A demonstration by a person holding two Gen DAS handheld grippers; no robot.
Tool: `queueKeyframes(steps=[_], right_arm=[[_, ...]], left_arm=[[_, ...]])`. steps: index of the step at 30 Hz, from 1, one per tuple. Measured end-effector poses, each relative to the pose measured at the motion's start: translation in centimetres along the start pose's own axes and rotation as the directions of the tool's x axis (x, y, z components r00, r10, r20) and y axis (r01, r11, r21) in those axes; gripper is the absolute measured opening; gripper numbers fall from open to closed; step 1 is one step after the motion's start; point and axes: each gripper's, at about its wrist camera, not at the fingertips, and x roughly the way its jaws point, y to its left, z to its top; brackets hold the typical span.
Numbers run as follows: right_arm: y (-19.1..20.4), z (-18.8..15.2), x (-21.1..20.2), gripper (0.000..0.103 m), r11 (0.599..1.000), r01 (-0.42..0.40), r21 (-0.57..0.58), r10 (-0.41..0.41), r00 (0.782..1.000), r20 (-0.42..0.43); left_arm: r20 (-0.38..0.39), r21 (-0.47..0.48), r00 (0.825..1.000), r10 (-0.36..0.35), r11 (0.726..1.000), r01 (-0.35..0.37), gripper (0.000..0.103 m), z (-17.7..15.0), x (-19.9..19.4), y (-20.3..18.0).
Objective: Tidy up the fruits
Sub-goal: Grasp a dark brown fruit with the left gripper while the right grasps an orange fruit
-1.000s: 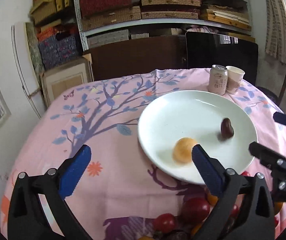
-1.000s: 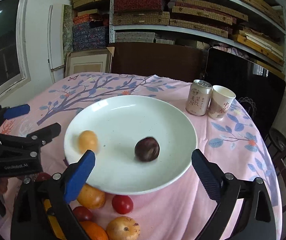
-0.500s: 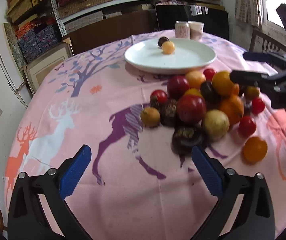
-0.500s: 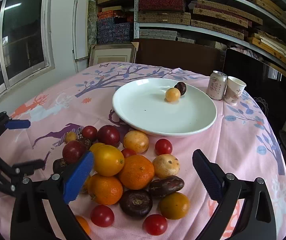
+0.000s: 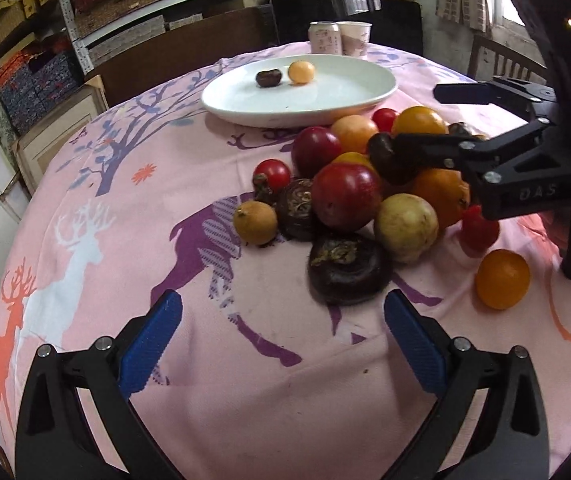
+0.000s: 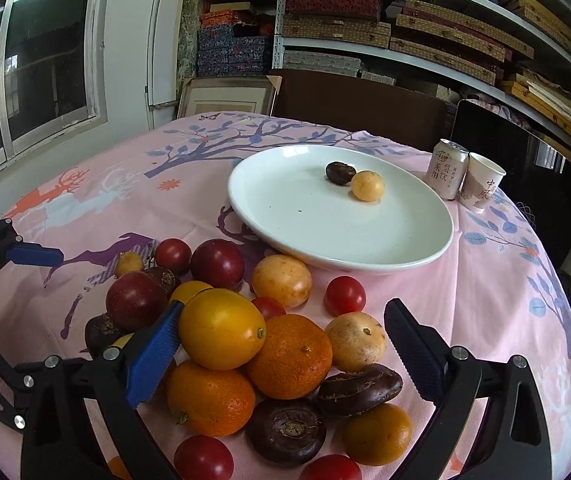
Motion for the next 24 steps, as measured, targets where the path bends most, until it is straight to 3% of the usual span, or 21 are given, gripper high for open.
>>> queueKeyframes(steps=[2, 5, 8, 11, 13, 14, 15, 17, 20, 21, 24], right_arm=[[-0.2, 0.0, 0.1, 0.099, 1.0, -0.01, 0.006, 0.01, 1.0, -0.002], [-0.3, 0.0, 0.2, 0.099, 1.0, -0.016, 0.009, 0.016, 1.0, -0.006], [-0.3, 0.0, 0.0, 0.099, 1.0, -0.019, 0.005, 0.019, 1.0, 0.0], [-0.3, -0.1, -0.3, 0.099, 1.0, -0.015, 0.009, 0.015, 1.0, 0.004], [-0.5, -0.1, -0.4, 0.097, 1.0, -0.007, 0.015, 0.006, 1.0, 0.005], [-0.5, -0.1, -0.4, 0.093, 0.999, -0.028, 0.017, 0.028, 1.0, 0.008], [-0.4, -0.1, -0.5, 0.081, 0.998, -0.058, 0.022, 0.058, 0.998, 0.003], [-0.1, -0.2, -0.4, 0.068, 0.996, -0.086, 0.021, 0.086, 0.996, -0.009], [0.6, -0.2, -0.7, 0.043, 0.995, -0.101, -0.003, 0.101, 0.995, -0.003], [0.7, -0.2, -0.9, 0.039, 0.996, -0.087, -0.006, 0.087, 0.996, 0.004], [0.3, -0.3, -1.1, 0.039, 0.995, -0.102, 0.012, 0.102, 0.995, 0.01]], left_arm=[[-0.004, 0.063, 0.999, -0.039, 0.997, 0.039, 0.099, 0.1, 0.1, -1.1], [-0.019, 0.123, 1.0, -0.01, 0.992, 0.012, 0.099, 0.8, 1.1, -2.2], [-0.033, 0.064, 0.999, -0.039, 0.997, 0.041, 0.099, 1.9, 2.3, -1.6], [-0.08, -0.08, 0.989, -0.123, 0.99, 0.117, 0.098, 2.4, 3.7, -0.3], [-0.058, -0.052, 0.99, -0.13, 0.991, 0.127, 0.081, 2.4, 3.2, -0.8], [-0.043, -0.02, 0.989, -0.144, 0.989, 0.144, 0.06, 2.3, 2.8, -1.3], [-0.032, 0.017, 0.99, -0.139, 0.99, 0.14, 0.048, 2.3, 2.4, -2.0], [-0.021, 0.078, 0.996, -0.092, 0.993, 0.093, 0.046, 2.2, 2.1, -2.9], [-0.019, 0.089, 0.997, -0.071, 0.993, 0.072, 0.046, 2.2, 2.1, -3.1], [-0.022, 0.084, 0.997, -0.07, 0.994, 0.072, 0.046, 2.2, 2.0, -3.1], [-0.019, 0.073, 0.999, -0.042, 0.996, 0.043, 0.046, 2.0, 1.8, -2.9]])
